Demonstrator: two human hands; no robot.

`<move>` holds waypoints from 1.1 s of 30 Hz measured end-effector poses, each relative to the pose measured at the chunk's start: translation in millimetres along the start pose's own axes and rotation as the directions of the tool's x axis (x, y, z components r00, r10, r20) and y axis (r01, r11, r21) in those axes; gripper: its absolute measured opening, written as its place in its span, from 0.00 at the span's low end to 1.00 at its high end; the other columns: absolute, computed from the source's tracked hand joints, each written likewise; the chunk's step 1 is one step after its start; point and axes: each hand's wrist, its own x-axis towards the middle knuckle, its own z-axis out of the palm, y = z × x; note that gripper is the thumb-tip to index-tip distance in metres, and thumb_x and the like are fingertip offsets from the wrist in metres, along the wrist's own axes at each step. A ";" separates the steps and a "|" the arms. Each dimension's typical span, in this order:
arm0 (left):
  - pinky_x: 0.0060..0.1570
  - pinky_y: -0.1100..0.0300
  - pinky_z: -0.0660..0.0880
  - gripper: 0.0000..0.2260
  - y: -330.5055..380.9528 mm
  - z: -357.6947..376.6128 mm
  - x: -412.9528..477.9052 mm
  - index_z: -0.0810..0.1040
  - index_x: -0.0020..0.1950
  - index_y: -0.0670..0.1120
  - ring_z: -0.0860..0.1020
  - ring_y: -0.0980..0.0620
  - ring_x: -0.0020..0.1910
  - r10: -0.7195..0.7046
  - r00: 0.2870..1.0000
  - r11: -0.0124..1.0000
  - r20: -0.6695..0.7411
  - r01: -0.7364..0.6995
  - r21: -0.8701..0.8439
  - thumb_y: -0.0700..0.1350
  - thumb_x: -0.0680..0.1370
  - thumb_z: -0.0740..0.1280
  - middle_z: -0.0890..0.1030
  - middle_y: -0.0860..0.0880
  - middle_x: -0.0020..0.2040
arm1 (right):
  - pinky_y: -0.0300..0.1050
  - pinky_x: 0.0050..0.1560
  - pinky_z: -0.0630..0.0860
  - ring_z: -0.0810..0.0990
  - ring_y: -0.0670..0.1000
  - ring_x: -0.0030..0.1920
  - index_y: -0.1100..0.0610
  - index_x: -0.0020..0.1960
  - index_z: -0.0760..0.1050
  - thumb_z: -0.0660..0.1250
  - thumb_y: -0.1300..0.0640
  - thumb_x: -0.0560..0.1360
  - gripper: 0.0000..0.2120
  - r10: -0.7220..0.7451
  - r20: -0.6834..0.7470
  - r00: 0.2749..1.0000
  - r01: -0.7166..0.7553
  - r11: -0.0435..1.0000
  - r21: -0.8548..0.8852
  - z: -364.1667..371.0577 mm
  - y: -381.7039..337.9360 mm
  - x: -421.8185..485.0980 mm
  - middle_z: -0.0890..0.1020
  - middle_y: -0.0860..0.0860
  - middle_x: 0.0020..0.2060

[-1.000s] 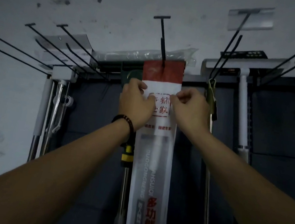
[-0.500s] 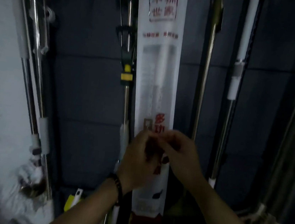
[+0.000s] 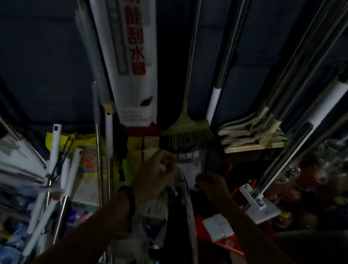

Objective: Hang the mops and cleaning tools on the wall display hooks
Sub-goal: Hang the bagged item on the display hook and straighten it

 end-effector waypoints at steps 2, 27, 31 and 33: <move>0.48 0.46 0.81 0.12 -15.1 11.6 8.7 0.73 0.66 0.53 0.82 0.47 0.50 -0.099 0.994 0.994 0.049 0.096 0.051 0.53 0.85 0.64 0.80 0.50 0.58 | 0.44 0.35 0.73 0.78 0.43 0.26 0.58 0.37 0.78 0.70 0.65 0.80 0.13 0.121 0.029 0.992 -0.120 0.993 -0.011 4.7 25.9 7.7 0.79 0.45 0.24; 0.46 0.51 0.79 0.09 -115.6 62.4 30.0 0.79 0.62 0.42 0.83 0.41 0.49 -0.465 0.870 0.882 0.166 0.439 0.172 0.44 0.84 0.66 0.82 0.43 0.52 | 0.51 0.68 0.74 0.75 0.63 0.71 0.61 0.77 0.68 0.57 0.52 0.87 0.22 0.304 0.035 0.952 -0.248 0.831 -0.498 61.9 85.5 114.5 0.75 0.62 0.72; 0.56 0.41 0.80 0.10 -115.1 70.9 31.3 0.79 0.62 0.42 0.82 0.39 0.53 -0.450 0.872 0.889 0.193 0.418 0.186 0.45 0.84 0.67 0.83 0.42 0.56 | 0.44 0.54 0.72 0.82 0.62 0.61 0.61 0.64 0.78 0.60 0.45 0.85 0.20 0.315 0.053 0.948 -0.271 0.881 -0.387 50.8 84.7 100.9 0.83 0.61 0.58; 0.57 0.43 0.79 0.12 -111.6 76.2 31.5 0.78 0.64 0.42 0.82 0.39 0.56 -0.420 0.879 0.902 0.227 0.376 0.212 0.46 0.84 0.66 0.83 0.41 0.59 | 0.50 0.55 0.80 0.84 0.58 0.54 0.59 0.55 0.80 0.65 0.44 0.83 0.18 0.355 0.054 0.933 -0.327 0.902 -0.283 41.5 91.4 91.8 0.84 0.57 0.49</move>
